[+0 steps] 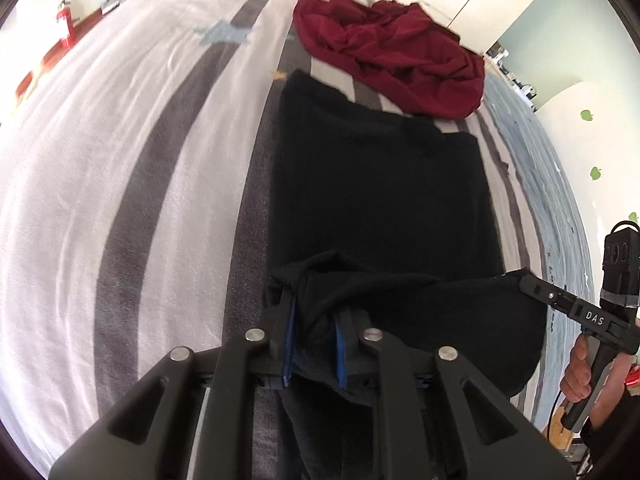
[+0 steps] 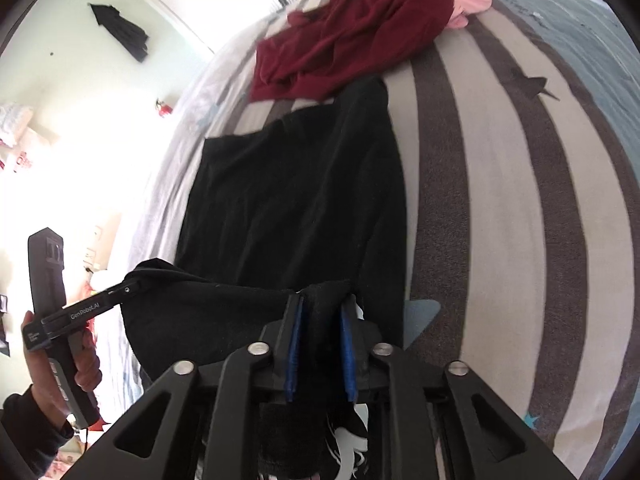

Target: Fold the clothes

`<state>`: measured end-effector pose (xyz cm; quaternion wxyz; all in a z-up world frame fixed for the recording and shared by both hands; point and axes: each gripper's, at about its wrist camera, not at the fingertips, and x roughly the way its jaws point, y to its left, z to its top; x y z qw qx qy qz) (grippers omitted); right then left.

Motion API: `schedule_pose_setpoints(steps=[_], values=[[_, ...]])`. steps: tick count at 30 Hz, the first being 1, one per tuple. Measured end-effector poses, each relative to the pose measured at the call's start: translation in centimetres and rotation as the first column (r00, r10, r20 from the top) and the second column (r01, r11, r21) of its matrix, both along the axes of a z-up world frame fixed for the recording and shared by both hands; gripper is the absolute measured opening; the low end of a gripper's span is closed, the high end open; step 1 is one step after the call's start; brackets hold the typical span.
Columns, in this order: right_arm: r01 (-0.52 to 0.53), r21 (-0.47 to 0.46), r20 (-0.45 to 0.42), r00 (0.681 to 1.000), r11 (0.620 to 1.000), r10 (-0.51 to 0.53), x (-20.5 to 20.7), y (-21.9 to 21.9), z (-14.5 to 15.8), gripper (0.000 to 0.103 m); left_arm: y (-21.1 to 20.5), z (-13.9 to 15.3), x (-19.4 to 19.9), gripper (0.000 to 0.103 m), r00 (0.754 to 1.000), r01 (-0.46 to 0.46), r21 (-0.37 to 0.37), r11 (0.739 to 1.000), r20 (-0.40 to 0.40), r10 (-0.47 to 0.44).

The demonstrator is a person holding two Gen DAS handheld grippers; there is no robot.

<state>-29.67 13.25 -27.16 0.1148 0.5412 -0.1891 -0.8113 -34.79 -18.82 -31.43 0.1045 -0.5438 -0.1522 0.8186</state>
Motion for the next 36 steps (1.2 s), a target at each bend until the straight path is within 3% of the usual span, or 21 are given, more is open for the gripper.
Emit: schedule_pose_setpoints(steps=[1,3,5,10,16,20,23,28,31,36], values=[[0.016,-0.007,-0.006,1.0,1.0,-0.016,0.4,0.6,0.3,0.031,0.1,-0.2,0.0,0.016,1.0,0.002,-0.01,1.0,0.002,-0.002],[0.038,-0.056,0.015,0.999,0.998,-0.037,0.6,1.6,-0.1,0.031,0.4,-0.8,-0.1,0.016,1.0,0.007,-0.034,0.999,0.008,-0.007],[0.044,-0.037,0.022,0.999,0.998,-0.043,0.6,1.8,-0.4,0.031,0.2,-1.2,-0.4,0.016,1.0,-0.008,-0.043,0.999,0.027,0.009],[-0.012,0.007,-0.026,1.0,1.0,0.012,1.9,0.9,0.6,0.031,0.5,-0.9,-0.7,0.019,1.0,-0.018,-0.047,0.999,0.005,0.018],[-0.129,0.089,-0.067,0.989,0.988,0.136,7.3,-2.1,1.7,0.031,0.2,-0.8,-1.0,0.022,0.999,-0.032,-0.045,0.998,0.002,0.032],[-0.22,0.108,-0.028,0.974,0.969,0.225,10.0,-4.4,0.8,0.031,-0.6,-0.4,-0.2,0.039,0.999,-0.047,-0.052,0.998,-0.016,0.046],[-0.23,0.101,-0.018,0.972,0.968,0.233,9.9,-5.4,-0.2,0.031,-0.8,-0.4,0.4,0.04,0.999,-0.035,-0.063,0.997,-0.015,0.034],[-0.207,0.094,-0.052,0.976,0.974,0.212,7.6,-5.9,-0.6,0.031,0.1,1.1,3.5,0.04,0.996,0.024,-0.076,0.997,-0.086,-0.03],[-0.207,0.096,-0.059,0.975,0.974,0.213,7.1,-5.9,-0.6,0.031,1.7,0.9,5.8,0.04,0.988,0.136,-0.027,0.99,-0.066,-0.137],[-0.205,0.101,-0.061,0.976,0.974,0.211,6.8,-5.8,-0.8,0.031,4.4,-2.2,6.2,0.038,0.977,0.215,-0.059,0.975,0.003,-0.215]])
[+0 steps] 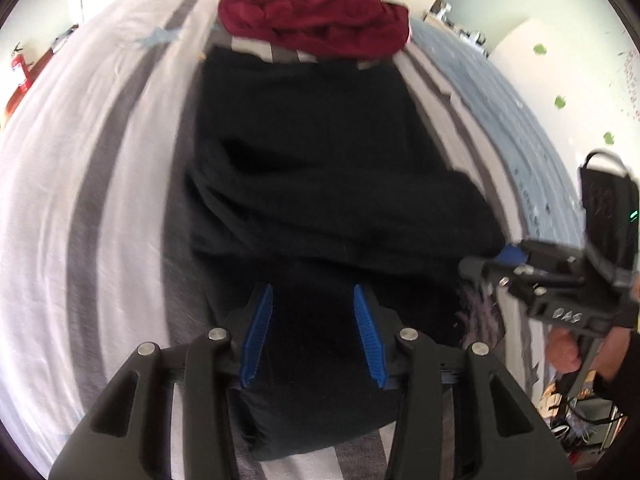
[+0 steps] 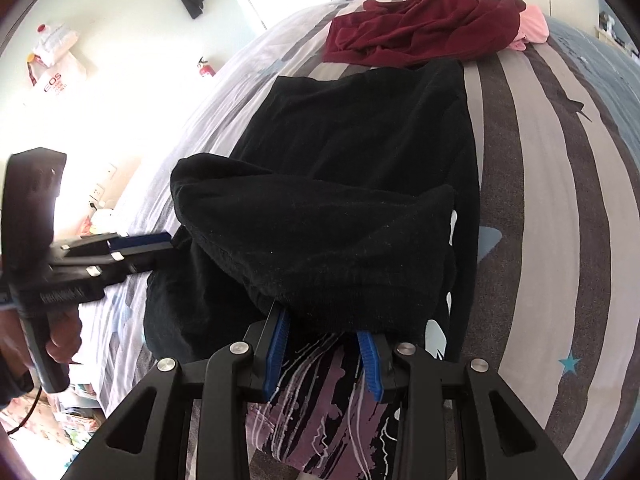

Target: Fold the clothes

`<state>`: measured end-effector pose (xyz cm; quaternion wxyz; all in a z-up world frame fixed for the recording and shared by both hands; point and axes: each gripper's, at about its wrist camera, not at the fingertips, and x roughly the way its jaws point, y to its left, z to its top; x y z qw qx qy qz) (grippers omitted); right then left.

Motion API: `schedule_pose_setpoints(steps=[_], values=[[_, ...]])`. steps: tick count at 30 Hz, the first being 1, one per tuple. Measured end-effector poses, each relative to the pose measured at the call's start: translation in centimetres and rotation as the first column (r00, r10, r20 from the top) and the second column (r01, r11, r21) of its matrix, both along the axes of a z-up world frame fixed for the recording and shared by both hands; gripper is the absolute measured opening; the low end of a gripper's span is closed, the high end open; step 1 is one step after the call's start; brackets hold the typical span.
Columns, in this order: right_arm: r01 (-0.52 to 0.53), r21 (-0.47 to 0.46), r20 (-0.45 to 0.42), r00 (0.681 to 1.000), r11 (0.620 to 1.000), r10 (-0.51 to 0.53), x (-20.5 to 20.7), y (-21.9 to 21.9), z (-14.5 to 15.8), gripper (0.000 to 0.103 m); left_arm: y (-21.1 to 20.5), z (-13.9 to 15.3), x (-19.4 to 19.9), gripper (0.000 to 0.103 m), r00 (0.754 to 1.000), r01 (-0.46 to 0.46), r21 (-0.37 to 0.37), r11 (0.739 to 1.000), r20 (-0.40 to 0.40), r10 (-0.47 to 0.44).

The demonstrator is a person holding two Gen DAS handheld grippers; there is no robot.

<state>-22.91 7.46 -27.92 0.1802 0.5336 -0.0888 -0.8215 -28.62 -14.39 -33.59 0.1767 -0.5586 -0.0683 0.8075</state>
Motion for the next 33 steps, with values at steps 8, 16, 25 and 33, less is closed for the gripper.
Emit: schedule_pose_setpoints(steps=[8,16,25,33], values=[[0.06,-0.013,-0.116,0.991,0.998,-0.061,-7.6,1.3,2.7,0.031,-0.9,1.6,-9.1,0.036,0.99,-0.094,-0.008,0.996,-0.108,0.093],[0.183,-0.065,-0.185,0.964,0.981,-0.192,-12.8,5.5,6.1,0.031,-4.0,3.3,-11.8,0.037,0.972,-0.179,-0.04,0.983,-0.161,0.171],[0.143,0.074,-0.076,0.988,0.987,-0.137,-10.9,3.8,0.5,0.031,-4.0,-1.5,-10.9,0.039,0.988,-0.141,-0.116,0.983,-0.085,0.132],[0.151,0.094,-0.037,0.988,0.984,-0.148,-13.6,3.5,-2.0,0.032,-2.3,-2.2,-11.4,0.041,0.991,-0.084,-0.154,0.984,-0.12,0.066]])
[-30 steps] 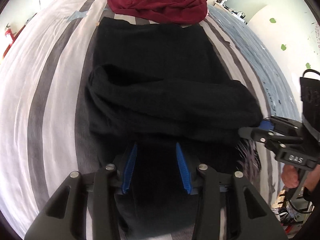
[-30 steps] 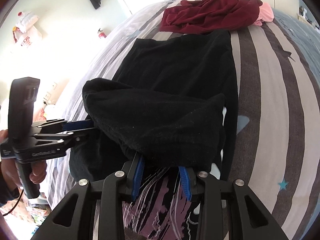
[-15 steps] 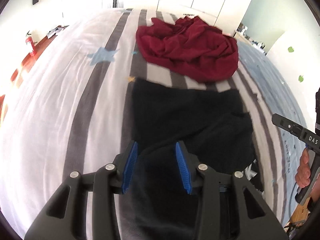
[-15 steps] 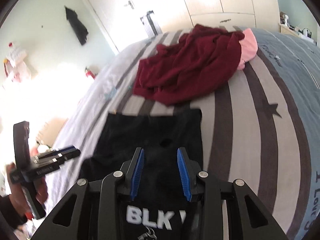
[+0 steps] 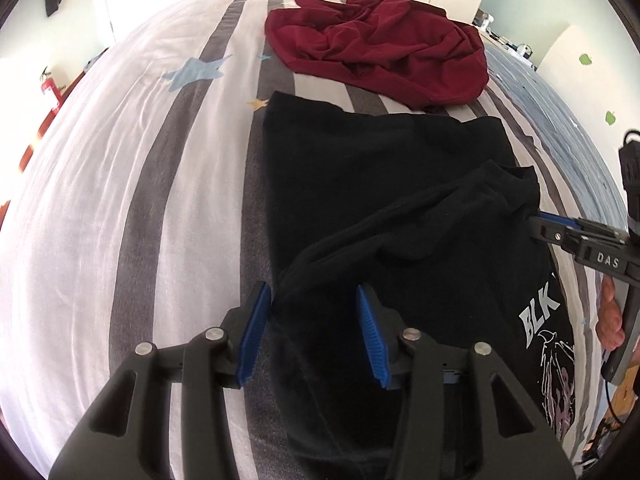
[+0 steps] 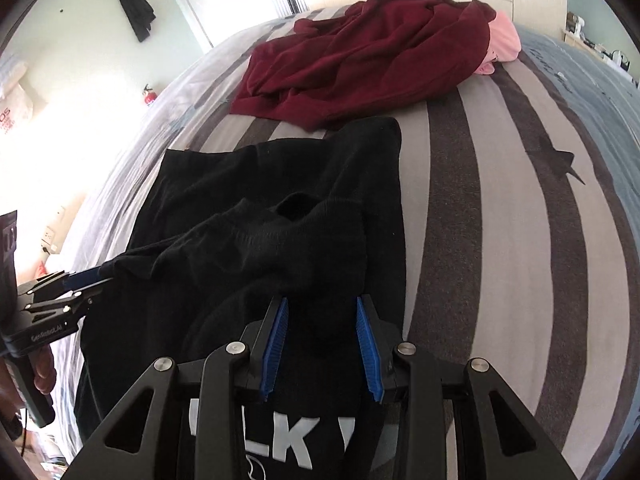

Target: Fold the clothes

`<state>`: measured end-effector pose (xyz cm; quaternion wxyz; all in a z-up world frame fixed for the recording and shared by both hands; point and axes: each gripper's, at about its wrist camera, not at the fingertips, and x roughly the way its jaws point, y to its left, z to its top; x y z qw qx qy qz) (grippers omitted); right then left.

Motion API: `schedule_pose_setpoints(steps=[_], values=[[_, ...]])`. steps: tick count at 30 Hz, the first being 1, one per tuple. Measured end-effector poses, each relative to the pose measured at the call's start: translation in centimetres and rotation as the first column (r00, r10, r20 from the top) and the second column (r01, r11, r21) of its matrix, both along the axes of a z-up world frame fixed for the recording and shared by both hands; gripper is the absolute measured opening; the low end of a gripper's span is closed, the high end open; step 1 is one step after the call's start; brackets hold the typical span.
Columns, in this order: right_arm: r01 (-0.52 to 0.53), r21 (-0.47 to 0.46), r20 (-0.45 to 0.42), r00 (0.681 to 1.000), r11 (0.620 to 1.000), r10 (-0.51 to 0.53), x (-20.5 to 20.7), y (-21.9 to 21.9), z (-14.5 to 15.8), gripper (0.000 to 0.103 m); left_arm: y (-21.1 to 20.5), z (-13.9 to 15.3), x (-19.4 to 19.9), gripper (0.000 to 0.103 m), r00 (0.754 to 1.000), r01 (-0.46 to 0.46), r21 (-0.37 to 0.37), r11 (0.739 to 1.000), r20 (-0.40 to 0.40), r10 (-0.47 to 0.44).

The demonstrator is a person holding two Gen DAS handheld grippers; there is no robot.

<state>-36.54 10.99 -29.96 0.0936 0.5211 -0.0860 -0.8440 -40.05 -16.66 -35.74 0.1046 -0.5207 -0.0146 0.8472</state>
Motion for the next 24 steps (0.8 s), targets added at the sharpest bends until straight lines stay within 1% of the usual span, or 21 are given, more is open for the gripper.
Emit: schedule_pose_setpoints(steps=[4,5,6,9,12,13,14,17,21,24], values=[[0.009,-0.006,0.005,1.0,1.0,-0.009,-1.0,-0.1,-0.6,0.03,0.3,-0.5,-0.4,0.041,1.0,0.022,-0.028,0.999,-0.008,-0.022],[0.018,-0.011,0.012,1.0,1.0,-0.018,-1.2,0.0,-0.7,0.028,0.3,-0.7,-0.6,0.041,1.0,0.02,-0.022,1.0,-0.007,-0.02],[0.03,-0.023,0.019,0.999,0.999,-0.029,-1.4,0.3,-1.0,0.021,0.2,-0.9,-0.8,0.041,1.0,0.018,-0.013,1.0,-0.007,-0.018],[0.061,-0.051,0.035,0.998,0.997,-0.06,-1.8,0.8,-1.4,0.017,0.1,-1.2,-1.3,0.041,1.0,0.027,0.015,1.0,-0.006,-0.027],[0.07,-0.066,0.033,0.997,0.995,-0.067,-1.9,0.9,-1.5,0.011,0.3,-1.0,-1.4,0.033,0.999,0.041,0.012,0.999,-0.013,-0.041],[0.069,-0.066,0.024,0.997,0.995,-0.067,-1.8,0.8,-1.3,0.007,0.2,-0.9,-1.3,0.027,0.999,0.039,0.024,0.999,-0.016,-0.038],[0.071,-0.065,0.017,0.997,0.995,-0.07,-1.6,0.8,-1.1,0.007,0.1,-0.7,-1.2,0.022,0.999,0.036,0.037,0.999,-0.019,-0.035],[0.082,-0.07,-0.004,0.997,0.994,-0.083,-1.2,0.9,-0.4,0.004,0.0,0.0,-0.9,0.015,0.999,0.031,0.061,0.998,-0.032,-0.03],[0.099,-0.073,-0.04,0.994,0.992,-0.102,-0.5,1.2,1.4,0.003,0.1,1.6,-0.7,0.013,0.998,0.015,0.092,0.996,-0.062,-0.009],[0.112,-0.076,-0.063,0.991,0.991,-0.117,-0.7,1.4,2.4,0.003,0.1,2.3,-1.4,0.012,0.997,-0.003,0.12,0.993,-0.071,0.012]])
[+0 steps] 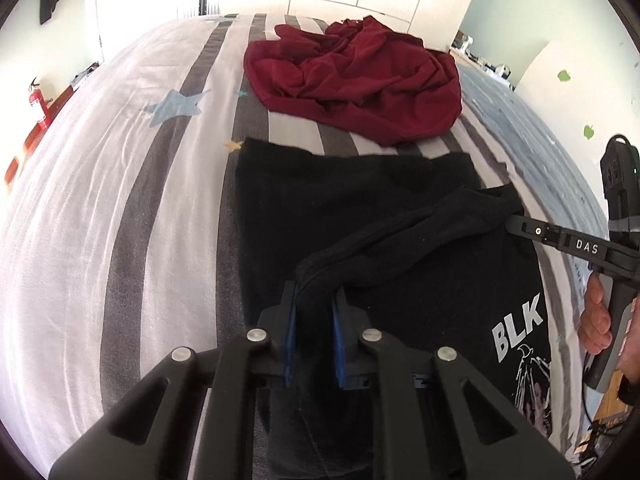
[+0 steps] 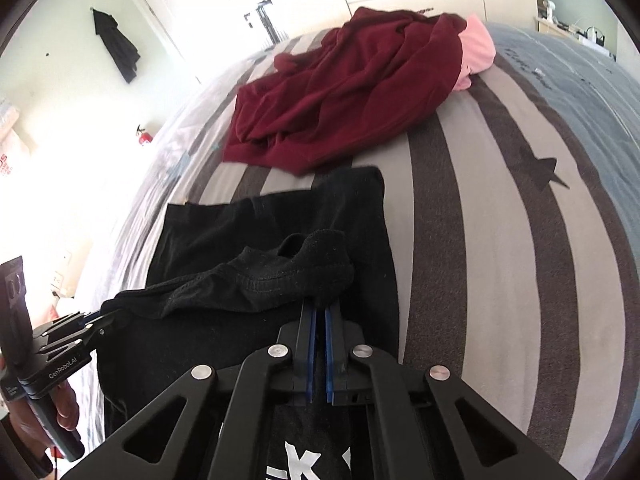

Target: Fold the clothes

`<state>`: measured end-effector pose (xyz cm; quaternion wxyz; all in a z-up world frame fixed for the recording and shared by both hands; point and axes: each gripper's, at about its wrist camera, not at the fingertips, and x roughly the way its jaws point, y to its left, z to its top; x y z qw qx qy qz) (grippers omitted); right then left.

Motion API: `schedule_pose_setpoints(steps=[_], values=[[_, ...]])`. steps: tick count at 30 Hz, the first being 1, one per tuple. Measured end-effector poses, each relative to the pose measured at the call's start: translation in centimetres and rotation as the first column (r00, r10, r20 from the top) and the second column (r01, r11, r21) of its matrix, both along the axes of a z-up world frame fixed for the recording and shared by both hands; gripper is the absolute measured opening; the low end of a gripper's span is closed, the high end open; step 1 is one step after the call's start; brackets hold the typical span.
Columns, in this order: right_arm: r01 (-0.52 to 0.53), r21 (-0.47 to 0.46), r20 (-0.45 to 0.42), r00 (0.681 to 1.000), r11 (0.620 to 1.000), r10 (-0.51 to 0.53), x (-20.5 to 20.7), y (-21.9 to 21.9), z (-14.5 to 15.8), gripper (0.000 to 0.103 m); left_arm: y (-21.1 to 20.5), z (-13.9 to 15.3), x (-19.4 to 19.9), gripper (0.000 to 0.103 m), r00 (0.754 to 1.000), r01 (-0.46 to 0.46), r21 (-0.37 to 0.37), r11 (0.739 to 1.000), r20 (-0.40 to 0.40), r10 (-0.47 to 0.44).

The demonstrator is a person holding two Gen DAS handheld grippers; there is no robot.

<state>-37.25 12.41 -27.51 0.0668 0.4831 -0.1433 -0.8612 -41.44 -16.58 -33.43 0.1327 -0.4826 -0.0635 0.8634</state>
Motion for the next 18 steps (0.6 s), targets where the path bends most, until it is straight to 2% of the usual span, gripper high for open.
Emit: schedule_pose_setpoints(steps=[7,12,14,16,18], values=[[-0.004,0.021,-0.001,1.0,1.0,0.004,-3.1,0.3,0.6,0.003,0.2,0.0,-3.6,0.012,1.0,-0.008,-0.001,1.0,0.007,0.008],[-0.016,0.056,0.049,0.999,0.998,0.013,-5.3,0.4,-1.8,0.005,0.2,-3.2,-6.1,0.014,0.994,-0.027,-0.002,1.0,0.104,0.028],[-0.02,0.061,0.077,0.997,0.998,0.015,-5.9,0.6,-2.7,0.009,0.2,-4.0,-6.5,0.018,0.992,-0.033,-0.007,0.999,0.125,0.033],[-0.019,0.064,0.06,0.998,0.998,0.015,-5.6,1.0,-2.2,0.015,-0.3,-3.1,-6.2,0.023,0.993,-0.061,0.009,0.998,0.099,0.06],[-0.003,0.07,0.01,1.0,0.998,0.002,-4.7,1.8,-0.8,0.015,-0.9,-2.0,-5.8,0.036,0.993,-0.106,-0.006,0.994,0.055,0.106]])
